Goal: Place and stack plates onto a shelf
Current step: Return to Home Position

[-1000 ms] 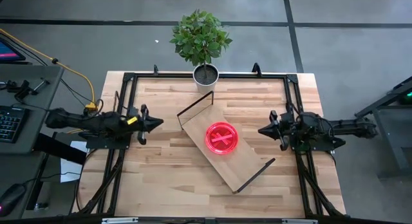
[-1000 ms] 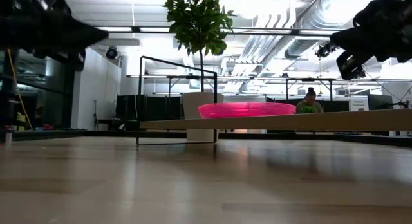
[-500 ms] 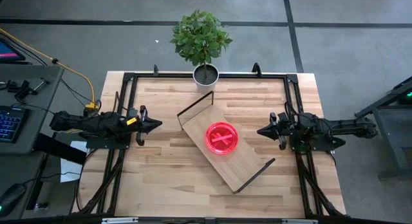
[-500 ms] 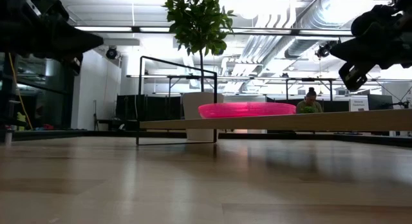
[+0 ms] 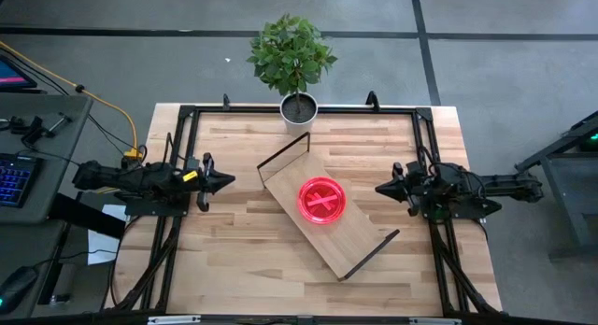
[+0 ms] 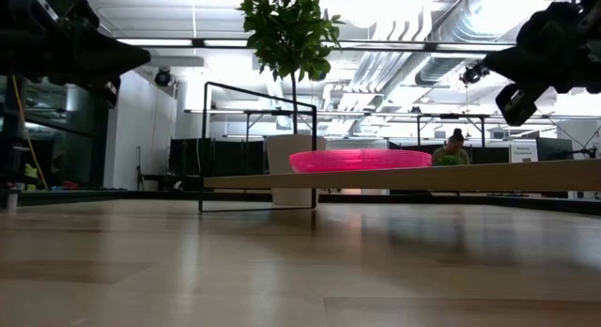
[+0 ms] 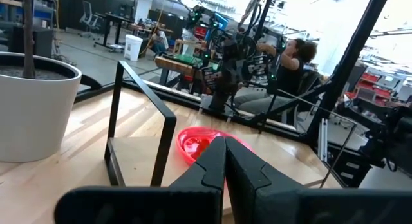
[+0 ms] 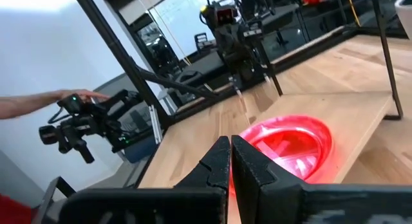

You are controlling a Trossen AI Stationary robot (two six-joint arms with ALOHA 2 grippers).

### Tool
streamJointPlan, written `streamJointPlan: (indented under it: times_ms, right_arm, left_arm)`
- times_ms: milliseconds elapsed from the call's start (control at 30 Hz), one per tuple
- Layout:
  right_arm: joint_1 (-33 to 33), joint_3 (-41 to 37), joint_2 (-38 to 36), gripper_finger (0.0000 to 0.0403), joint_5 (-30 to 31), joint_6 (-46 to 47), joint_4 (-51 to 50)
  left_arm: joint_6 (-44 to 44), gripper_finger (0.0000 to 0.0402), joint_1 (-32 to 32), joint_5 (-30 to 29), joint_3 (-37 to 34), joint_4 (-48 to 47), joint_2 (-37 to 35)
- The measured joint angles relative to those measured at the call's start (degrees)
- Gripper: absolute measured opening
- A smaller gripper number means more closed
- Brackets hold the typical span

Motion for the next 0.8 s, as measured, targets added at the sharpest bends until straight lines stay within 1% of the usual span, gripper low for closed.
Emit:
streamJointPlan:
  times_ms: [167,800]
  right_arm:
    - [0.0,0.0,0.16,0.0,0.02,-0.07,-0.37]
    - [0.0,-0.02,0.22,0.0,0.04,0.19,-0.37]
  left_arm:
    - [0.01,0.0,-0.48,0.0,0.0,-0.29,1.13]
    - [0.01,0.0,-0.44,-0.02,0.0,-0.09,1.14]
